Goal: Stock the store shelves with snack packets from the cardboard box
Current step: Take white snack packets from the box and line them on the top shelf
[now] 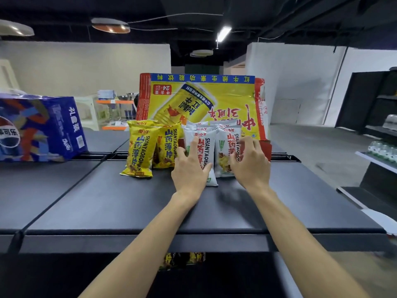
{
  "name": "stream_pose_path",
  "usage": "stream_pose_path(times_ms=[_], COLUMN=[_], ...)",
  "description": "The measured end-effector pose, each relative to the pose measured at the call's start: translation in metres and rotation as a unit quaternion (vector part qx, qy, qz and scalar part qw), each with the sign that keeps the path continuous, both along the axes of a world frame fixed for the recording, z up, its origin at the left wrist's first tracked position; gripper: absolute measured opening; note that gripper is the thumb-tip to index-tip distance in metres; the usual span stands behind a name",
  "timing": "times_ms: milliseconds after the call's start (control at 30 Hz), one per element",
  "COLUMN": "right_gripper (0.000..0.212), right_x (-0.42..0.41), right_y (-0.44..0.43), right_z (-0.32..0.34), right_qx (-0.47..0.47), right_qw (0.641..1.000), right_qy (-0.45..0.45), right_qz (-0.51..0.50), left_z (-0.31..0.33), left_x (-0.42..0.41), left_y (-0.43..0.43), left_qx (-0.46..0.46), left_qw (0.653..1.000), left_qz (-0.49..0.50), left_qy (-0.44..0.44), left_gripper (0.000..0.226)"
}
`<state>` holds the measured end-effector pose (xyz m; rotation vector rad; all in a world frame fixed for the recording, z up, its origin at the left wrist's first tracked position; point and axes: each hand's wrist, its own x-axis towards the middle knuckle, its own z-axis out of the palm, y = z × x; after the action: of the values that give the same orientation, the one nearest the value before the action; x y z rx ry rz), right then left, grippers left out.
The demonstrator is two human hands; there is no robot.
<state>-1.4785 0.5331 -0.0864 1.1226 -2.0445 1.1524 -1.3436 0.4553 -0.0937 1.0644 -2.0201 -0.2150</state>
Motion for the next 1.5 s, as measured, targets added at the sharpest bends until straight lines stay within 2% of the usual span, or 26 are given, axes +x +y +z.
stream_pose_path(times_ms=[200,500,767,967,1233,1400,1500], right_gripper=[0.029,0.029,0.034,0.030,0.034,0.025,0.026], right_x=[0.010,0.026,0.010,-0.021,-0.062,-0.070,-0.069], right_y=[0.007,0.046,0.126,0.214,0.332,0.393,0.424], right_z=[0.001,0.017,0.059,0.060,0.010,-0.100,-0.184], right_qx=[0.034,0.067,0.078,0.095,0.124,0.103,0.166], right_qw=[0.999,0.998,0.997,0.995,0.992,0.987,0.963], right_qy=[0.010,0.012,0.010,0.025,-0.014,-0.121,-0.208], right_qz=[-0.010,-0.015,-0.007,-0.022,-0.036,-0.026,-0.043], left_z=[0.001,0.026,0.080,0.073,0.012,-0.096,-0.164], left_x=[0.012,0.031,0.015,-0.015,-0.057,-0.051,-0.042], left_y=[0.005,0.040,0.126,0.208,0.326,0.380,0.398], left_qx=[0.001,-0.003,-0.050,-0.055,0.017,0.109,0.205], left_qw=[0.997,0.998,0.991,0.990,0.973,0.962,0.946], left_qz=[-0.055,-0.061,-0.124,-0.128,-0.215,-0.227,-0.219], left_qy=[0.057,-0.014,-0.020,-0.036,-0.082,-0.105,-0.119], left_gripper=[0.075,0.066,0.049,0.035,0.030,0.022,0.019])
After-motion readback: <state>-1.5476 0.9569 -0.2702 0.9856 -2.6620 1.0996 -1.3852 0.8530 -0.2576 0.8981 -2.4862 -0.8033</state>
